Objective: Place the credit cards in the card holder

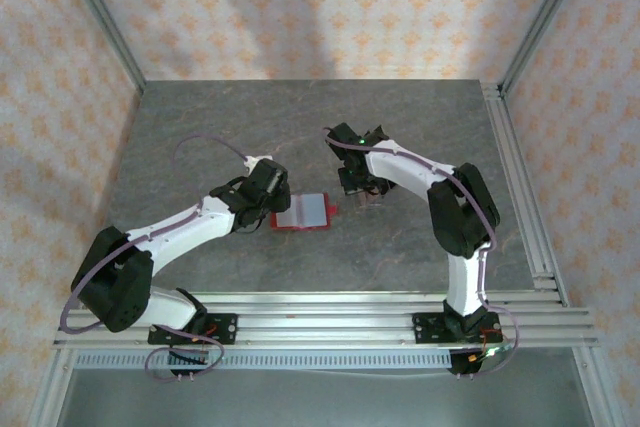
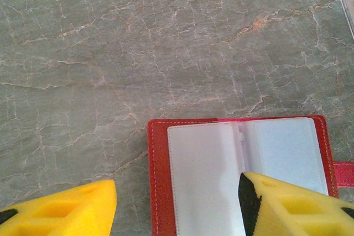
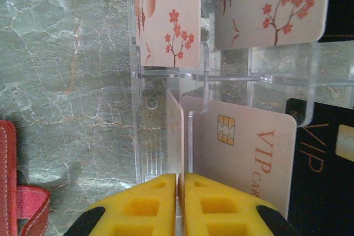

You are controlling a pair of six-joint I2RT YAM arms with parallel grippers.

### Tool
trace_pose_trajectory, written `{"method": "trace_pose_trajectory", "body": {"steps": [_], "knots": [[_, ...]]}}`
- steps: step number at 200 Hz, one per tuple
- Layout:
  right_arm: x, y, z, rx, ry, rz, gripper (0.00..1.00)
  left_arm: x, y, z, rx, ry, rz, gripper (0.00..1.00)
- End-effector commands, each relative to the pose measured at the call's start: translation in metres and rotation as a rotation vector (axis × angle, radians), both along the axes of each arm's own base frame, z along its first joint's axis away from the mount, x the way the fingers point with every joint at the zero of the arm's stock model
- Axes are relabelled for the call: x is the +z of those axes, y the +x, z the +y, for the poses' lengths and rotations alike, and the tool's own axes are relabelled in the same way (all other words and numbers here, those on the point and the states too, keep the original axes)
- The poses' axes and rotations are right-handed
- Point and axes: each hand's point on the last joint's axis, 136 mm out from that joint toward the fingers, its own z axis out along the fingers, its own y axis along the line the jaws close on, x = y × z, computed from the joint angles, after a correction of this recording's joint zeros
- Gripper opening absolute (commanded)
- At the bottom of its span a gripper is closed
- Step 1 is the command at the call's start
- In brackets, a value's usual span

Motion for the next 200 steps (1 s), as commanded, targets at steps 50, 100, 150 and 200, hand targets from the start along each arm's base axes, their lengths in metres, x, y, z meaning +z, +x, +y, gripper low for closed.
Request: {"method": "trace_pose_trajectory", "body": {"steps": [50,100,150,200], "knots": [[0.021,0.003,-0.005,-0.002,0.000,-0.034,0.15,-0.005,-0.001,-0.004,0.004,-0.002,0.011,0.61],[0.018,0.001,-0.003,0.003,0.009,-0.023,0.05,-0.004,0.000,-0.004,0.005,-0.003,0.009,0.61],[0.020,0.000,-0.002,0.006,0.032,-0.010,0.00,-0.005,-0.001,-0.006,-0.001,0.000,0.013,0.61],[0.068,-0.002,0.016,0.015,0.195,-0.065,0.00,-0.005,-0.003,0.000,-0.013,0.047,0.029,0.61]]}}
